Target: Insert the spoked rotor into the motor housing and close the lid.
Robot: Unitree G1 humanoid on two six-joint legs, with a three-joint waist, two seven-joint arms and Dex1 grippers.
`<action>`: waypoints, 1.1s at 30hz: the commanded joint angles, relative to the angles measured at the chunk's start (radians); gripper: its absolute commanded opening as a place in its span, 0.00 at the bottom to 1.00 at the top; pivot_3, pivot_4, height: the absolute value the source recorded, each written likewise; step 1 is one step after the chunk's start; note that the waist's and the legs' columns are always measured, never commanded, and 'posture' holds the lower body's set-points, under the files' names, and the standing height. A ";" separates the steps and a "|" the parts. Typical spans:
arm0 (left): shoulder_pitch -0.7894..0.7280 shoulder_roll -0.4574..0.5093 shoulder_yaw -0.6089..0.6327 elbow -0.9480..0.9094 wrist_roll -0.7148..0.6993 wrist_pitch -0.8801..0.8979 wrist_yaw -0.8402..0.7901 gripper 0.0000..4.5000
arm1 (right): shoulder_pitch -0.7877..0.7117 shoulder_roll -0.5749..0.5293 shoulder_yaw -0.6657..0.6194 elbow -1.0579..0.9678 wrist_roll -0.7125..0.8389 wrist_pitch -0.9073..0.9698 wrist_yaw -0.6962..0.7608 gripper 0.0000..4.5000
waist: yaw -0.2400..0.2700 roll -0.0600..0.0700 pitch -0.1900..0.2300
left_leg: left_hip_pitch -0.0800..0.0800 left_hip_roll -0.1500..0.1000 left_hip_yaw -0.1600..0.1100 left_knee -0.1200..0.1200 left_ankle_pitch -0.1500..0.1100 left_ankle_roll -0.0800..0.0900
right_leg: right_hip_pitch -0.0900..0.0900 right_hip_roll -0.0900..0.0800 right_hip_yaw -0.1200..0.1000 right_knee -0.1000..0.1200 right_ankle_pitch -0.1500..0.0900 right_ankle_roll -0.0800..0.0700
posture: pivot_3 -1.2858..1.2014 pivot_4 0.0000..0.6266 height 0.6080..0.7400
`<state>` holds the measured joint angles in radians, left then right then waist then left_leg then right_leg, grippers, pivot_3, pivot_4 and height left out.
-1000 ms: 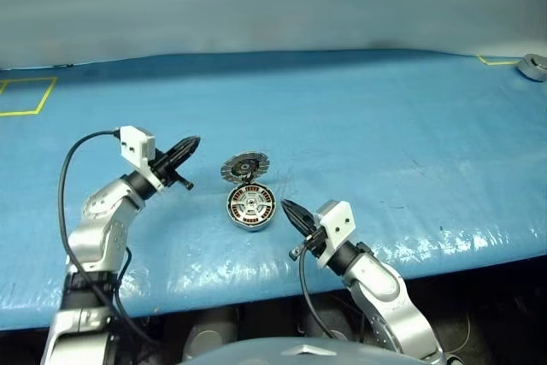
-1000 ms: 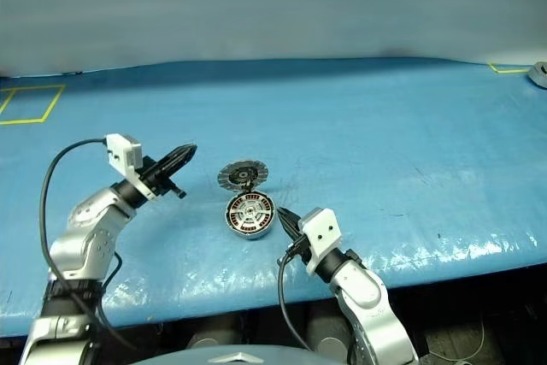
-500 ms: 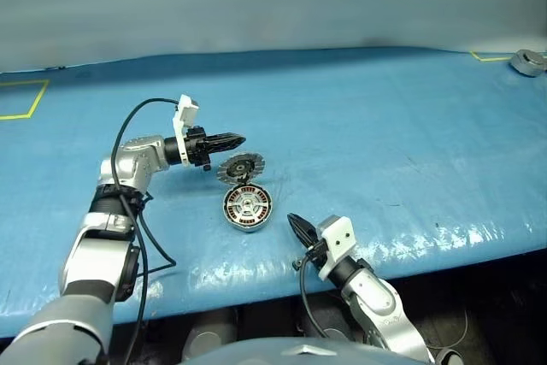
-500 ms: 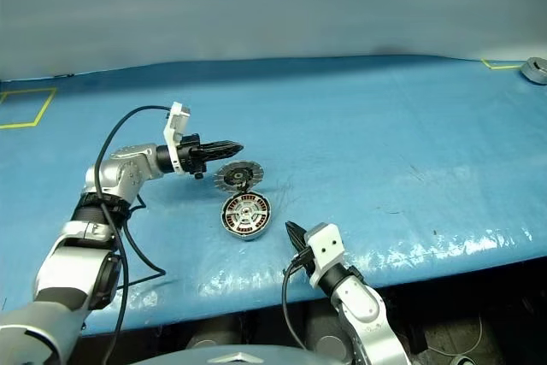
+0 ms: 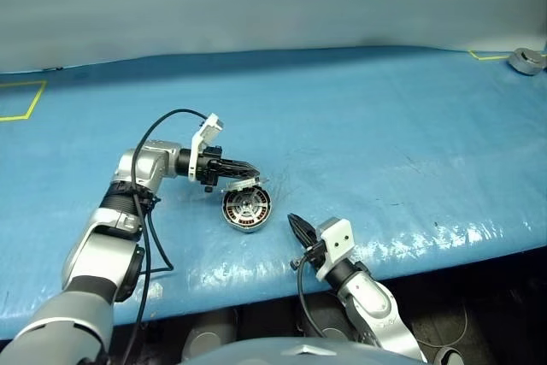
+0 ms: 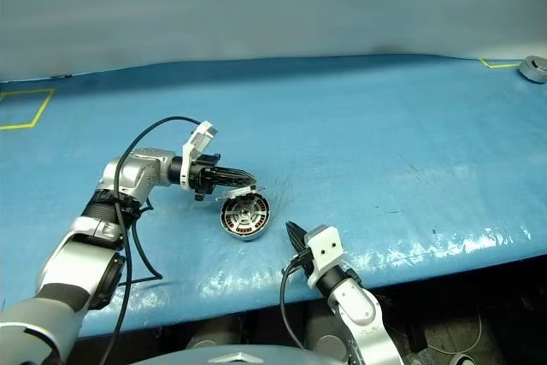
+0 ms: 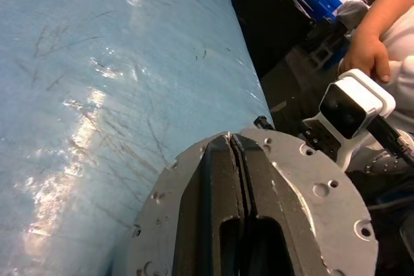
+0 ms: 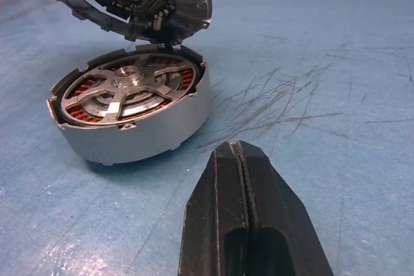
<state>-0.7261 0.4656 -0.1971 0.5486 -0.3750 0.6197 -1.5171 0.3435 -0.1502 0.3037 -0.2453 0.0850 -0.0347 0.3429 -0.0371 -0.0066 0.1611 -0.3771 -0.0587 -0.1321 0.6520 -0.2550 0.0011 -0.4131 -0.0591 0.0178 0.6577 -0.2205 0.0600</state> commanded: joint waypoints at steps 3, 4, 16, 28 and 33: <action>0.079 0.001 0.002 -0.120 -0.018 0.040 0.022 0.01 | -0.016 0.005 -0.001 -0.005 0.009 -0.016 0.006 0.00 | 0.001 0.000 0.000 | 0.000 0.000 0.000 0.000 0.000 0.000 | 0.000 0.000 0.000 0.000 0.000 0.000 | 0.52 0.24 1.00; 0.092 0.001 0.003 -0.132 -0.019 0.042 0.028 0.01 | -0.017 0.006 -0.002 -0.004 0.009 -0.016 0.005 0.00 | 0.002 0.000 0.000 | 0.000 0.000 0.000 0.000 0.000 0.000 | 0.000 0.000 0.000 0.000 0.000 0.000 | 0.52 0.24 1.00; 0.251 -0.017 0.008 -0.233 -0.007 0.014 0.159 0.01 | -0.027 0.006 -0.030 -0.051 0.001 0.057 -0.032 0.00 | 0.009 0.001 -0.001 | 0.000 0.000 0.000 0.000 0.000 0.000 | 0.000 -0.001 0.000 0.000 0.000 0.000 | 0.52 0.24 1.00; 0.397 -0.111 0.323 -0.658 -0.255 0.081 0.510 0.01 | -0.130 -0.039 -0.108 -0.373 0.104 0.446 -0.058 0.00 | 0.016 0.001 -0.001 | -0.001 0.001 -0.001 0.000 0.000 0.000 | -0.001 -0.003 0.000 0.000 0.000 0.000 | 0.52 0.24 1.00; 0.626 -0.109 0.294 -0.884 -0.134 -0.102 0.622 0.01 | -0.248 -0.089 -0.064 -0.400 0.120 0.565 -0.008 0.00 | 0.014 0.001 -0.001 | 0.000 0.001 0.002 -0.001 0.000 -0.001 | -0.002 -0.003 0.002 0.000 0.003 -0.005 | 0.52 0.24 1.00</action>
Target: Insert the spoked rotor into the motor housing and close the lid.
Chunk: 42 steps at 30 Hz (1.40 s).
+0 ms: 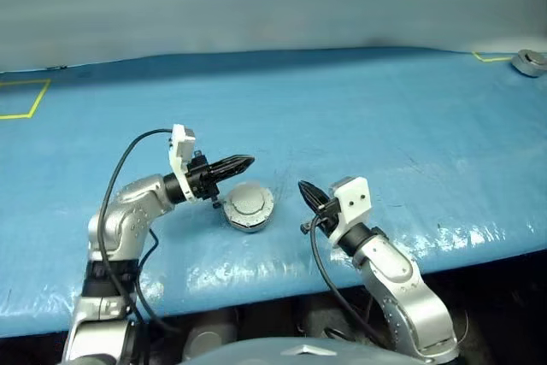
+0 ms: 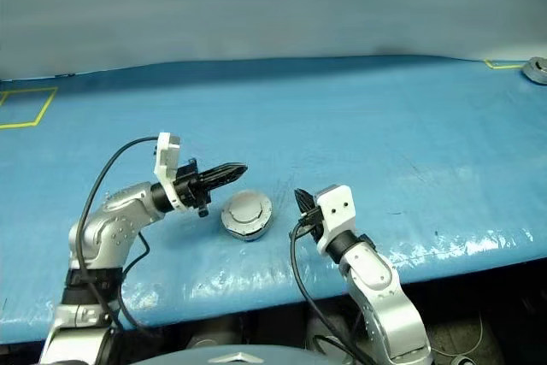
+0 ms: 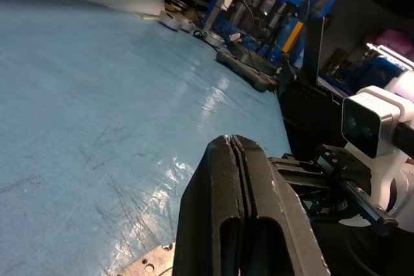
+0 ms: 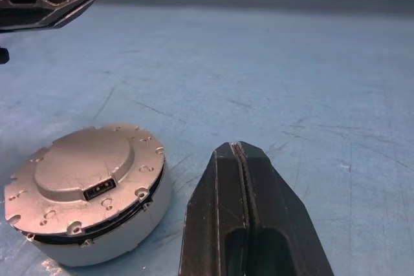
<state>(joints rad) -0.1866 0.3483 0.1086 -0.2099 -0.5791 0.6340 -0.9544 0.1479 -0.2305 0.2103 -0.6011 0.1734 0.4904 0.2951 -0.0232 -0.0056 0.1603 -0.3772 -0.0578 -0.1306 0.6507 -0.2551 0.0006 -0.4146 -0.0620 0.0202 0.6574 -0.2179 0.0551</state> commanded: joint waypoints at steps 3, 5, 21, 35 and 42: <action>0.231 -0.022 -0.044 -0.198 0.187 -0.297 0.142 0.01 | -0.125 -0.031 0.058 -0.023 0.051 0.066 0.094 0.00 | 0.007 0.000 0.000 | 0.000 0.001 0.000 -0.001 0.000 0.000 | 0.000 0.000 0.000 -0.001 0.000 0.000 | 0.52 0.24 1.00; 0.319 -0.042 -0.061 -0.223 0.214 -0.375 0.166 0.01 | -0.164 -0.047 0.075 0.000 0.051 0.075 0.119 0.00 | 0.011 0.000 0.000 | 0.000 0.001 0.000 -0.001 0.000 0.000 | 0.001 0.000 -0.001 -0.002 -0.001 0.000 | 0.52 0.24 1.00; 0.643 -0.197 -0.162 -0.032 0.357 -0.945 0.297 0.00 | -0.353 -0.087 0.209 0.213 0.012 0.030 0.283 0.90 | 0.013 0.000 0.000 | -0.002 0.000 0.001 -0.001 -0.002 0.004 | 0.004 0.001 -0.002 -0.014 0.000 0.003 | 0.52 0.24 1.00; 0.657 -0.204 -0.182 0.122 0.359 -1.112 0.332 0.00 | -0.383 -0.061 0.230 0.351 -0.051 -0.013 0.301 0.90 | 0.012 0.000 0.000 | -0.002 0.000 0.001 -0.001 -0.002 0.004 | 0.004 0.001 -0.003 -0.014 0.000 0.005 | 0.52 0.24 1.00; 0.668 -0.205 -0.197 0.078 0.356 -1.101 0.368 0.00 | -0.381 -0.060 0.234 0.373 -0.072 -0.012 0.309 0.82 | 0.011 0.000 0.000 | -0.002 0.000 0.001 -0.001 -0.002 0.004 | 0.004 0.001 -0.003 -0.014 0.000 0.005 | 0.52 0.24 1.00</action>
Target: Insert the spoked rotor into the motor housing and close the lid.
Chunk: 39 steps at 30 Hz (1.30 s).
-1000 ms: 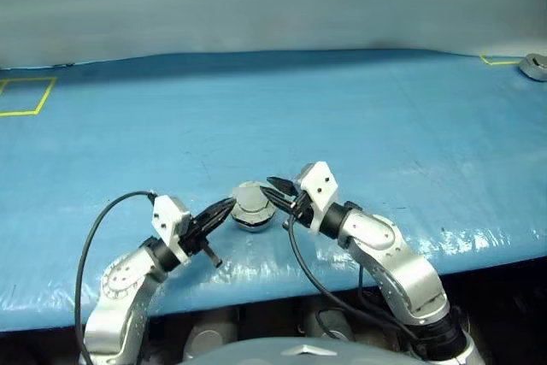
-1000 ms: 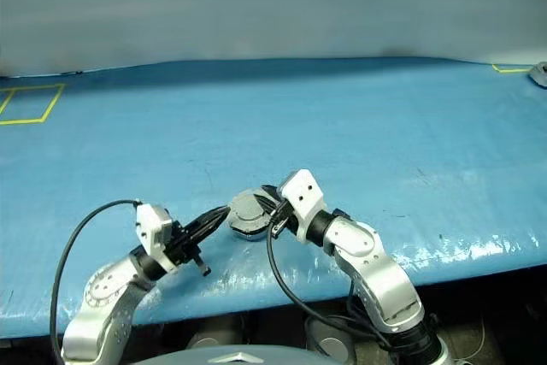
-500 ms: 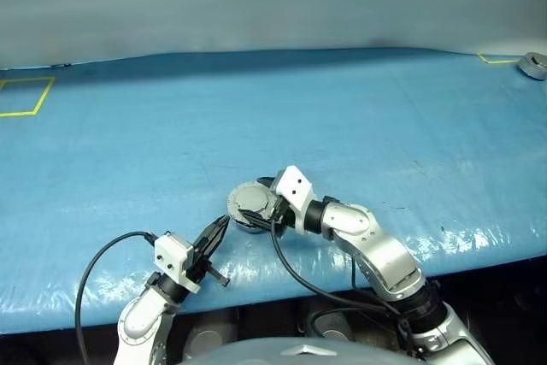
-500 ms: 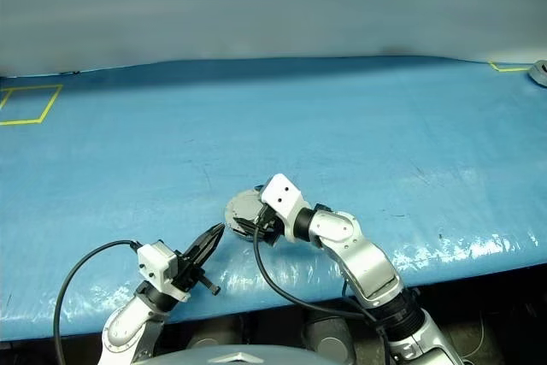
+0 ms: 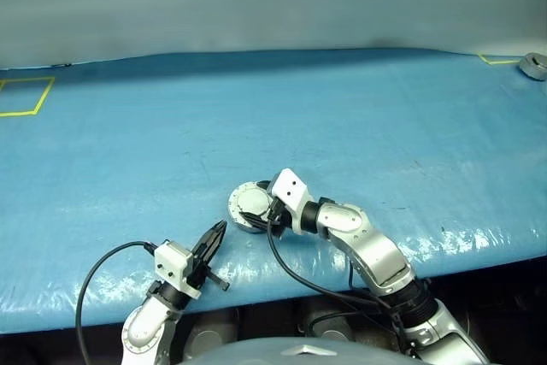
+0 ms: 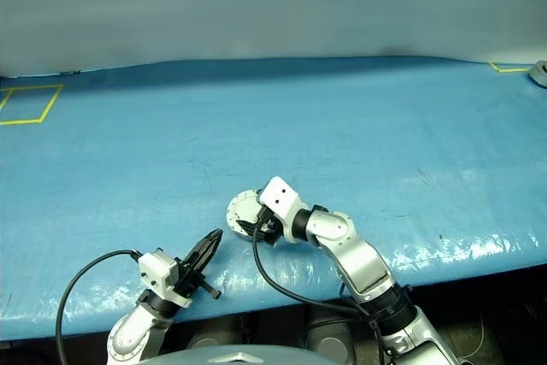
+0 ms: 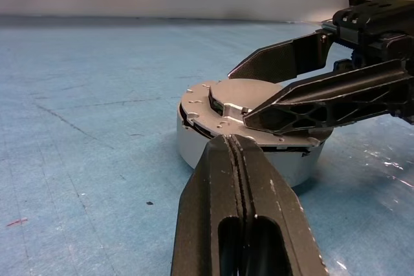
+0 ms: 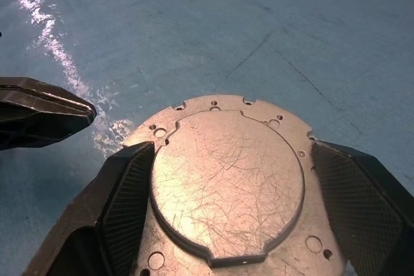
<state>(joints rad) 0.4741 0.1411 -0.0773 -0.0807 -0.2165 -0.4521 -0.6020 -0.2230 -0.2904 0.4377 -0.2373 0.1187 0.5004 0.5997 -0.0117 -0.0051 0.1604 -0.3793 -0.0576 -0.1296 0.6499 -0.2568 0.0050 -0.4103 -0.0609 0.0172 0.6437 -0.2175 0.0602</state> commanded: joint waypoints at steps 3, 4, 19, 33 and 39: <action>0.010 0.006 -0.014 -0.077 -0.002 -0.009 0.035 0.00 | -0.006 0.005 0.005 0.007 -0.017 -0.029 0.010 0.68 | 0.000 0.000 0.000 | 0.000 0.000 0.000 0.000 0.000 0.000 | 0.000 0.000 0.000 0.000 0.000 0.000 | 0.52 0.24 1.00; 0.010 0.009 -0.016 -0.084 -0.002 -0.005 0.039 0.00 | -0.006 0.005 0.007 0.006 -0.021 -0.032 0.010 0.68 | 0.000 0.000 0.000 | 0.000 0.000 0.000 0.000 0.000 0.000 | 0.000 0.000 0.000 0.000 0.000 0.000 | 0.52 0.24 1.00; 0.009 0.039 -0.027 -0.114 -0.006 0.015 0.067 0.00 | -0.025 0.032 0.035 0.039 -0.094 0.042 -0.044 0.68 | -0.003 0.001 -0.001 | 0.002 0.000 0.000 0.000 0.000 0.000 | 0.001 0.000 0.000 0.001 -0.001 -0.001 | 0.52 0.24 1.00; -0.058 0.033 0.026 -0.207 -0.047 0.359 0.243 0.00 | -0.026 0.001 0.052 0.038 -0.097 0.097 -0.035 0.68 | -0.001 0.003 -0.003 | 0.003 0.000 -0.001 0.001 0.000 0.000 | 0.001 0.000 -0.001 0.001 0.000 0.000 | 0.52 0.24 1.00; -0.232 0.044 0.149 -0.383 -0.371 0.862 0.389 0.00 | -0.010 0.001 0.047 0.025 -0.095 0.100 -0.048 0.68 | -0.002 0.003 -0.004 | 0.004 0.000 -0.004 0.002 0.001 0.000 | 0.002 0.000 -0.004 0.001 0.002 0.005 | 0.52 0.24 1.00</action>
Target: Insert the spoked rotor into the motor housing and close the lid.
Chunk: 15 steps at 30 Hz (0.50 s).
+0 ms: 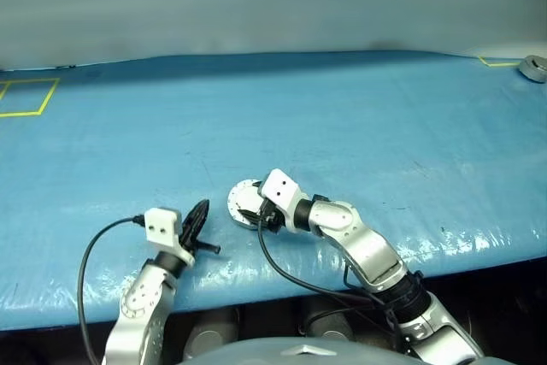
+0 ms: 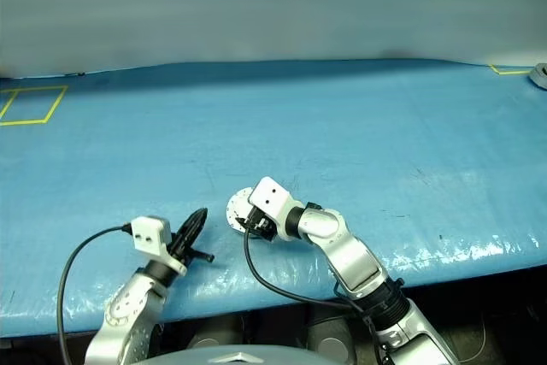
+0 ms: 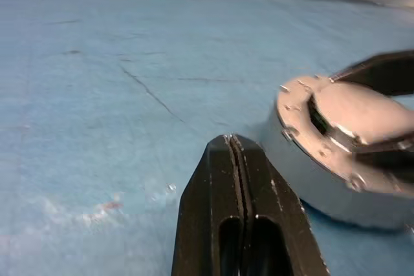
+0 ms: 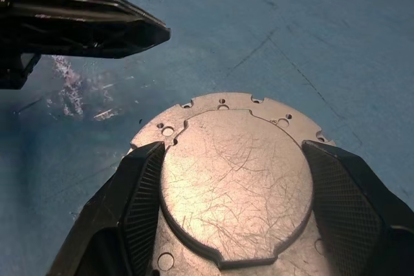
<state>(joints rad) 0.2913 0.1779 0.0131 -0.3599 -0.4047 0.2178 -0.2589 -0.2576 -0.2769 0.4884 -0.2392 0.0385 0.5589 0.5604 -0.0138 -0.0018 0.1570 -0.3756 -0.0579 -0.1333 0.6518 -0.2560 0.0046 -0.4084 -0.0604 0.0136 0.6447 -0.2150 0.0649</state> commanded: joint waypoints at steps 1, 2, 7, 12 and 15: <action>-0.075 0.019 0.079 -0.119 -0.255 0.268 0.054 0.00 | 0.027 -0.012 -0.005 0.026 -0.015 0.041 -0.010 0.68 | -0.001 0.000 0.000 | 0.000 0.000 0.000 0.000 0.000 0.000 | 0.000 0.000 0.000 0.000 0.000 0.000 | 0.52 0.24 1.00; -0.096 0.034 0.093 -0.129 -0.308 0.336 0.063 0.00 | 0.029 -0.012 -0.006 0.024 -0.015 0.042 -0.012 0.68 | -0.001 0.000 0.000 | 0.000 0.000 0.000 0.000 0.000 0.000 | 0.000 0.000 0.000 0.000 0.000 0.000 | 0.52 0.24 1.00; -0.144 0.093 0.103 -0.159 -0.446 0.539 0.079 0.00 | 0.036 -0.006 -0.011 0.018 -0.011 0.046 -0.021 0.68 | -0.001 0.000 0.000 | 0.000 -0.001 0.001 -0.001 0.000 0.000 | 0.001 0.000 0.002 0.000 0.000 0.000 | 0.52 0.24 1.00; -0.148 0.120 0.085 -0.161 -0.455 0.589 0.065 0.00 | 0.039 -0.004 -0.007 0.015 -0.009 0.050 -0.024 0.68 | 0.002 0.000 -0.001 | 0.000 -0.001 0.000 -0.001 0.001 -0.001 | 0.000 0.000 0.002 0.000 0.000 -0.001 | 0.52 0.24 1.00; -0.144 0.136 0.073 -0.157 -0.446 0.603 0.051 0.00 | 0.037 -0.002 -0.003 0.018 -0.009 0.048 -0.024 0.68 | 0.002 0.000 -0.001 | 0.000 -0.001 0.001 -0.001 0.001 -0.001 | 0.000 0.000 0.002 0.000 0.000 -0.001 | 0.52 0.24 1.00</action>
<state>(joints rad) 0.1491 0.3043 0.0945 -0.4735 -0.8462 0.8162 -0.1891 -0.2433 -0.2697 0.4845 -0.2538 0.0415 0.5720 0.5405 -0.0117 -0.0020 0.1564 -0.3759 -0.0586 -0.1327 0.6507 -0.2554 0.0032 -0.4082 -0.0608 0.0155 0.6444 -0.2154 0.0630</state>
